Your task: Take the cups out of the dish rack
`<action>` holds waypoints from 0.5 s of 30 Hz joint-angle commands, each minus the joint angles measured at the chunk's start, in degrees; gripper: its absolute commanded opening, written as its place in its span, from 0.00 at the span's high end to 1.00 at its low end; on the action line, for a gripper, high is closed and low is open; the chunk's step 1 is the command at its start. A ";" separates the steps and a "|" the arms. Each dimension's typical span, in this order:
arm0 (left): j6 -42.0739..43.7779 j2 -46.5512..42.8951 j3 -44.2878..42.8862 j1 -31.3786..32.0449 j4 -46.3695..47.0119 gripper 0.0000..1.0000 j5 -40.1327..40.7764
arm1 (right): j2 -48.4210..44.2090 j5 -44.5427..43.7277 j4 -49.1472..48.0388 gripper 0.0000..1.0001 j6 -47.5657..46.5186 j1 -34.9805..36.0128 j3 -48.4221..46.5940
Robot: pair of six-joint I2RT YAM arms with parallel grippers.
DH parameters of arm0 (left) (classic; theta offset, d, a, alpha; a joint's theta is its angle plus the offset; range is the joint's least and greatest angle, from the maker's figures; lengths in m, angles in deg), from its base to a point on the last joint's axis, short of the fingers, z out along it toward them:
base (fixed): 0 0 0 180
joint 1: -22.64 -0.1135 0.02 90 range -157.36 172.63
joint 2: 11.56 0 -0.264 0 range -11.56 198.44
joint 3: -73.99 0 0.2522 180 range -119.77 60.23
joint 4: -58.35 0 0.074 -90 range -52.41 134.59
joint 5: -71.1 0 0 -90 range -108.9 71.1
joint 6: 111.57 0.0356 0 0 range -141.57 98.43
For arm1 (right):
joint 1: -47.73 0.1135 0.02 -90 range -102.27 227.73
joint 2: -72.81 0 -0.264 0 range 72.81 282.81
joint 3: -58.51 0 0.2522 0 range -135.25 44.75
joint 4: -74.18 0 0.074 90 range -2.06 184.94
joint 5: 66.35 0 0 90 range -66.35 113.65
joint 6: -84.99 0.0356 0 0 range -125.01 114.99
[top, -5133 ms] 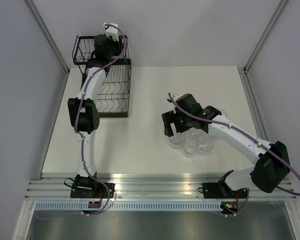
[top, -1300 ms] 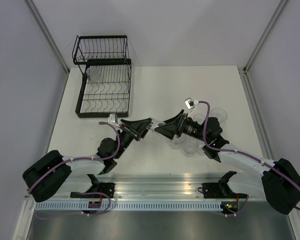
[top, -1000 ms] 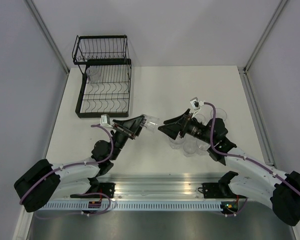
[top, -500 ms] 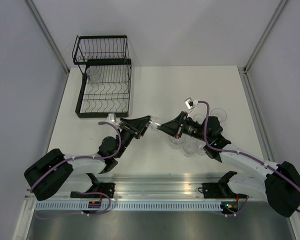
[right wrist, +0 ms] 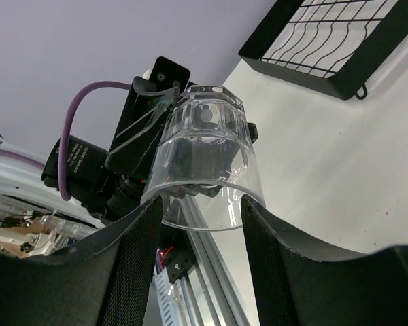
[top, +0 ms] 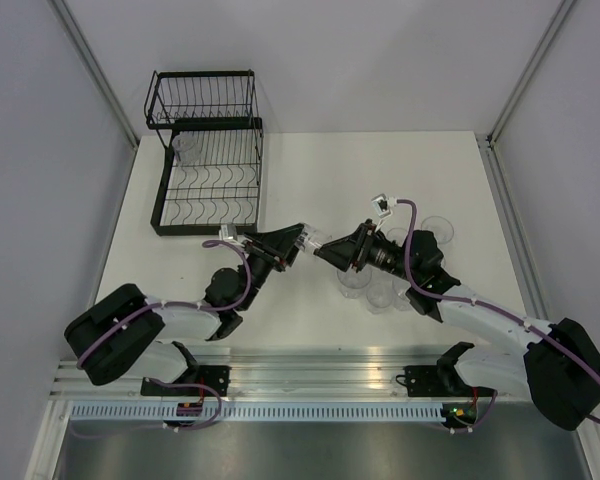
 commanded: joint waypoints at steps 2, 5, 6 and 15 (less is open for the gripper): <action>-1.86 3.65 -3.56 2.37 8.08 0.98 -7.81 | 0.22 2.51 -5.76 0.37 0.40 1.10 -2.62; -2.21 6.02 -4.18 2.46 11.16 0.98 -8.96 | 0.31 2.51 -5.84 0.37 0.40 1.10 -2.71; -2.39 6.37 -4.10 2.64 11.77 0.98 -8.87 | 0.31 2.42 -5.76 0.37 0.31 1.10 -2.62; -2.48 4.54 -1.11 2.90 13.18 0.98 -5.71 | -2.67 -0.74 0.56 0.33 -3.20 1.10 -2.88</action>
